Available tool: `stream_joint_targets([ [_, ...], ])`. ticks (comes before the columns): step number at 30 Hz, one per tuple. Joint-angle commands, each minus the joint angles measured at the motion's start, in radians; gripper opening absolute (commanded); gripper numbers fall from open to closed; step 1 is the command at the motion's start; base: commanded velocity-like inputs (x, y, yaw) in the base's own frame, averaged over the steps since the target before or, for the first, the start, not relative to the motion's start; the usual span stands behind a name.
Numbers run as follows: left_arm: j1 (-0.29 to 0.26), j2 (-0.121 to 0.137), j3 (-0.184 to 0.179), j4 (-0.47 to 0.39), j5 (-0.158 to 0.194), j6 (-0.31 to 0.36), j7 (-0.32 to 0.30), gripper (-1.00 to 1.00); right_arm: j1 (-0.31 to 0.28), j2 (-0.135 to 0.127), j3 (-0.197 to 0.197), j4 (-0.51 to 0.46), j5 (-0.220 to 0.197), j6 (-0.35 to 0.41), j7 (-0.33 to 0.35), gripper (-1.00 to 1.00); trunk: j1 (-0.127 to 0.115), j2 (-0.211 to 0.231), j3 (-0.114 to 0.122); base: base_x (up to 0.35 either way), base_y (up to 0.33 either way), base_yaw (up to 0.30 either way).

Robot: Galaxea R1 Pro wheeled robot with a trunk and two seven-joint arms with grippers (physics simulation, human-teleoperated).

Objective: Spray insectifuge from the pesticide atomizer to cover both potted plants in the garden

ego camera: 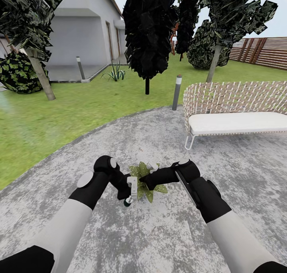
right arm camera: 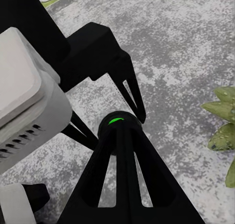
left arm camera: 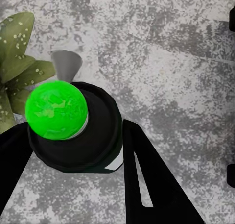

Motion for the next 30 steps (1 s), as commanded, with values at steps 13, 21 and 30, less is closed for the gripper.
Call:
stream_joint_targets([
  [13, -0.001, -0.003, 0.000, -0.035, -0.005, 0.010, -0.008, -1.00, -0.001, -0.002, 0.000, -0.001, 0.011, 0.002, 0.009, -1.00, 0.000, 0.000, -0.001, 0.000, 0.000, 0.000],
  [21, -0.001, -0.003, 0.001, -0.039, -0.005, 0.010, -0.009, -1.00, -0.001, -0.001, 0.000, -0.001, 0.010, 0.002, 0.009, -1.00, 0.000, 0.000, -0.001, 0.000, 0.000, 0.000],
  [30, -0.001, -0.004, 0.000, -0.039, -0.005, 0.010, -0.010, -1.00, -0.001, 0.000, 0.000, -0.001, 0.009, 0.002, 0.009, -1.00, 0.000, 0.000, -0.001, 0.000, 0.000, 0.000],
])
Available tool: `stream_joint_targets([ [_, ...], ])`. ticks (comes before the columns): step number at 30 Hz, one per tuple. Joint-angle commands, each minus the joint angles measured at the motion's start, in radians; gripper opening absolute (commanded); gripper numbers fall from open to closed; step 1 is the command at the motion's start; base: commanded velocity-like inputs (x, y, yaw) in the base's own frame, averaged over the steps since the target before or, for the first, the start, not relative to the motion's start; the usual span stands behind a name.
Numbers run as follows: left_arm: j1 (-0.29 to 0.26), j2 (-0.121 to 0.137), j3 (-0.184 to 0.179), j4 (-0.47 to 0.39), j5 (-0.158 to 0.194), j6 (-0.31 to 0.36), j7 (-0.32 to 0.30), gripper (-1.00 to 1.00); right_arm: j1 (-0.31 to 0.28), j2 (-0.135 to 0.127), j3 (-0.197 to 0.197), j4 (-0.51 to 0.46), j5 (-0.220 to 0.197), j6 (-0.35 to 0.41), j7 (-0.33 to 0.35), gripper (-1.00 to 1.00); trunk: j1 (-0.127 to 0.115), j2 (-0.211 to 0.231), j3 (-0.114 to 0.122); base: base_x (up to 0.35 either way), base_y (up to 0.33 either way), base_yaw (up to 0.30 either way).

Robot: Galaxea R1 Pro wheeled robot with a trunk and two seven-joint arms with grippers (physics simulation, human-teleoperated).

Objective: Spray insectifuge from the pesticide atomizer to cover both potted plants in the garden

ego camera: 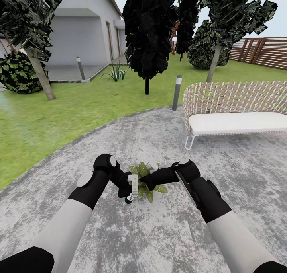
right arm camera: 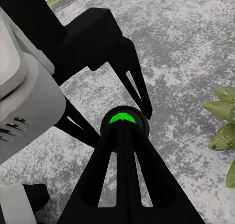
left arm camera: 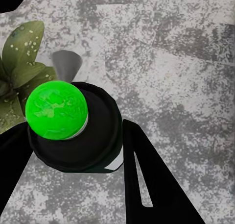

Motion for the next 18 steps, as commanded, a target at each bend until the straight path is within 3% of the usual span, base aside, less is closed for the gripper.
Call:
stream_joint_targets([
  [1, -0.001, 0.000, 0.000, -0.001, -0.005, 0.010, -0.005, -1.00, -0.001, 0.000, 0.000, -0.001, 0.010, 0.002, 0.009, -1.00, 0.000, 0.000, -0.001, 0.000, 0.000, 0.000],
  [18, -0.007, 0.001, 0.000, -0.031, -0.005, 0.010, -0.039, -1.00, -0.001, -0.001, 0.000, -0.001, 0.012, 0.002, 0.009, -1.00, 0.000, 0.000, -0.001, 0.000, 0.000, 0.000],
])
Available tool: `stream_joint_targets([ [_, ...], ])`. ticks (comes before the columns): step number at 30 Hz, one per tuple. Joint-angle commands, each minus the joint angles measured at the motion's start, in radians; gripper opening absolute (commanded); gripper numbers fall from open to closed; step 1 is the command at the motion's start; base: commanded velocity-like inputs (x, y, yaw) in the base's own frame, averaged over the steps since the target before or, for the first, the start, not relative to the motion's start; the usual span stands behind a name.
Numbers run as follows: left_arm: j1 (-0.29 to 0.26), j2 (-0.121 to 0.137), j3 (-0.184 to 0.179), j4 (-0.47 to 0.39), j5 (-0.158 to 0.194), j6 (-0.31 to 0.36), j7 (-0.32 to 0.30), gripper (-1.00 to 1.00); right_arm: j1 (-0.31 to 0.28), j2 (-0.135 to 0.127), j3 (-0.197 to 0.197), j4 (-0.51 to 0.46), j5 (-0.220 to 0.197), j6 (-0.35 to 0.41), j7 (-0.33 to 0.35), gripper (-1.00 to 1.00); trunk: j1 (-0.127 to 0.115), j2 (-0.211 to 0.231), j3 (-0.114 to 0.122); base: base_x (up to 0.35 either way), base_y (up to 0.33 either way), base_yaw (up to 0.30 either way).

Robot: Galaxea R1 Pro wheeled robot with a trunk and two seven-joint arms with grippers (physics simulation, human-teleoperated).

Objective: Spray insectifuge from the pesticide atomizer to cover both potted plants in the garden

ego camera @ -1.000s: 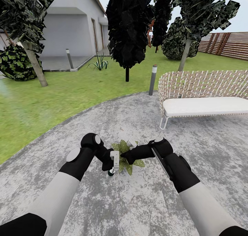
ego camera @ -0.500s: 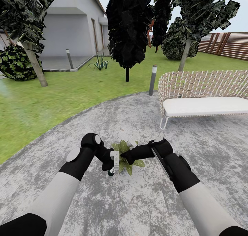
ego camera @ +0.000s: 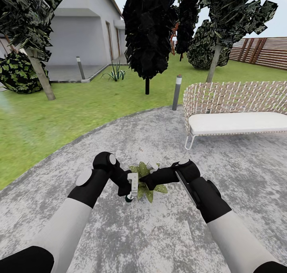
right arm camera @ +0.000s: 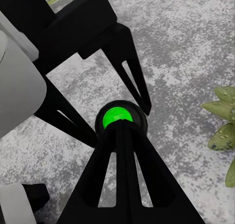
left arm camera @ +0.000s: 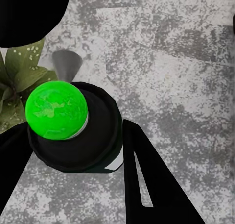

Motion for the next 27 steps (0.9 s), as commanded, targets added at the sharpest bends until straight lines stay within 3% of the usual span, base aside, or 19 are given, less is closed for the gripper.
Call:
stream_joint_targets([
  [1, -0.001, 0.000, -0.001, -0.001, -0.005, 0.010, -0.006, -1.00, -0.001, -0.001, 0.000, -0.001, 0.010, 0.001, 0.009, -1.00, 0.000, 0.000, -0.001, 0.000, 0.000, 0.000],
  [27, -0.001, -0.007, 0.000, -0.007, -0.004, 0.010, -0.006, -1.00, -0.001, -0.004, 0.000, -0.001, 0.010, 0.001, 0.009, -1.00, 0.000, 0.000, -0.001, 0.000, 0.000, 0.000],
])
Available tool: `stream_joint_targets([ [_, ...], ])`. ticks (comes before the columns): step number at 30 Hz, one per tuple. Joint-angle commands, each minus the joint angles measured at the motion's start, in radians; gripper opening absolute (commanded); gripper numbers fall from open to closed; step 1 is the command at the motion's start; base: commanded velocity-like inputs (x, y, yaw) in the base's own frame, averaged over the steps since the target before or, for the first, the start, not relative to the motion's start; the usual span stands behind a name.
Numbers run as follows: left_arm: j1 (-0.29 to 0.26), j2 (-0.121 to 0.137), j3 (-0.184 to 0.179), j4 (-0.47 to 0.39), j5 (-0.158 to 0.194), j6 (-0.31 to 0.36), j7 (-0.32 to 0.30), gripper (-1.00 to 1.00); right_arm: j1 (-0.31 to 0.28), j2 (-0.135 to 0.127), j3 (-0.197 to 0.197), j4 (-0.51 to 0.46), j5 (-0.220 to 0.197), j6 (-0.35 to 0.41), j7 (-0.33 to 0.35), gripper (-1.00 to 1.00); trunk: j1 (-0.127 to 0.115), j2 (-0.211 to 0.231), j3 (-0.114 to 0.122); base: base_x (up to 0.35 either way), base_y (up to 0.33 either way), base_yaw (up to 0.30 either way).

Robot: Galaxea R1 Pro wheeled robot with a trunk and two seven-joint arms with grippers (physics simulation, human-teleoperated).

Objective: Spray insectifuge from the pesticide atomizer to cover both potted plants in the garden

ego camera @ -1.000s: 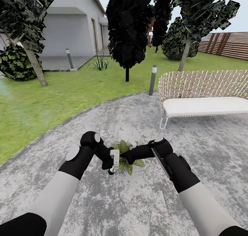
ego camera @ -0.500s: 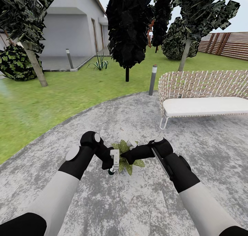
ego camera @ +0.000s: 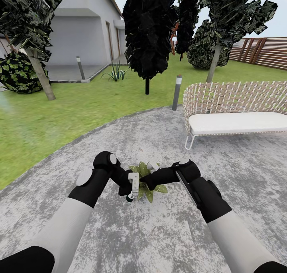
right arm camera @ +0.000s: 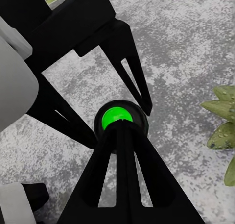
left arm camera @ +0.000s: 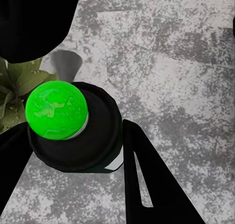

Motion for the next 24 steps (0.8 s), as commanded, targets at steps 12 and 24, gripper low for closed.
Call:
stream_joint_targets([
  [12, -0.001, -0.002, -0.001, -0.023, -0.005, 0.010, -0.007, -1.00, -0.001, -0.002, 0.001, -0.001, 0.011, 0.001, 0.009, -1.00, 0.000, 0.000, -0.001, 0.000, 0.000, 0.000],
  [24, -0.001, -0.002, -0.002, -0.024, -0.006, 0.010, -0.007, -1.00, -0.001, -0.002, 0.001, -0.001, 0.011, 0.001, 0.009, -1.00, 0.000, 0.000, -0.001, 0.000, 0.000, 0.000],
])
